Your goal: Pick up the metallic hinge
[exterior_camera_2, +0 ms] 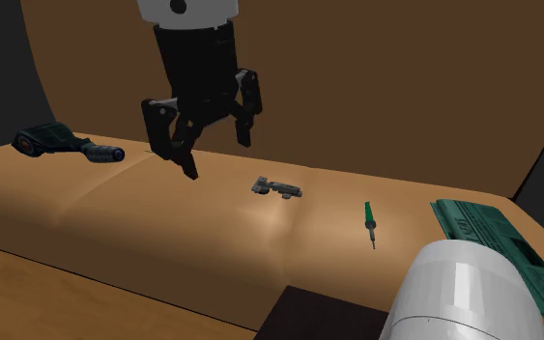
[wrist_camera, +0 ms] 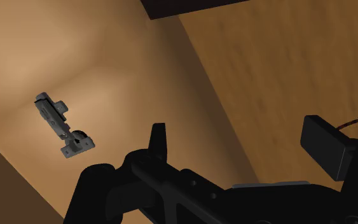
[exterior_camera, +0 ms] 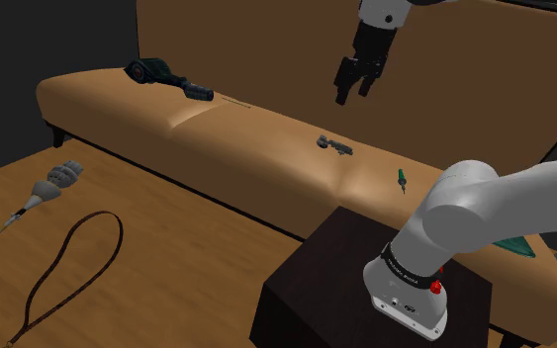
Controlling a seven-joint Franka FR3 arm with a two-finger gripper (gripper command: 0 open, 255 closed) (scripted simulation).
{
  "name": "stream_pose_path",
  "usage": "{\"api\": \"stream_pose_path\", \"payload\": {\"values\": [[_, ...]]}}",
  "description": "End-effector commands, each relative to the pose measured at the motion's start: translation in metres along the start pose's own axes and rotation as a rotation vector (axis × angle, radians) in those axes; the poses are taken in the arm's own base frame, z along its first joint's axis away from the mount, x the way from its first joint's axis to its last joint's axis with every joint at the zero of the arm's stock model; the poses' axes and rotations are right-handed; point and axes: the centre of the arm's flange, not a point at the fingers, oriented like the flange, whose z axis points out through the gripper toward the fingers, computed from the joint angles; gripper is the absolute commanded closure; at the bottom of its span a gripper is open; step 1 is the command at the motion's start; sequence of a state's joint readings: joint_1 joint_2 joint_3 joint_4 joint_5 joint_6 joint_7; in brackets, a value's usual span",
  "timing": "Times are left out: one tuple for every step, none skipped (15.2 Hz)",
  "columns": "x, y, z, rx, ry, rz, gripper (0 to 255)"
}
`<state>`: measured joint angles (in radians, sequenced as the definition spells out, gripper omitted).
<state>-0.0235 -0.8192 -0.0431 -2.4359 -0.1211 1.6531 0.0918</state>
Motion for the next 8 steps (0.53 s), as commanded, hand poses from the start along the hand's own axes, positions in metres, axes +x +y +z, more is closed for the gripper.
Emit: {"api": "stream_pose_path", "payload": {"values": [[0.0, 0.0, 0.0, 0.0, 0.0, 0.0, 0], [0.004, 0.01, 0.008, 0.003, -0.004, -0.008, 0], [0.008, 0.02, 0.016, 0.006, -0.007, -0.015, 0], [0.012, 0.03, 0.025, 0.008, -0.011, -0.023, 0], [0.016, 0.04, 0.033, 0.011, -0.015, -0.03, 0], [0.021, 0.05, 0.041, 0.014, -0.019, -0.038, 0], [0.025, 0.06, 0.05, 0.017, -0.022, -0.045, 0], [0.029, 0.07, 0.058, 0.02, -0.026, -0.053, 0]]}}
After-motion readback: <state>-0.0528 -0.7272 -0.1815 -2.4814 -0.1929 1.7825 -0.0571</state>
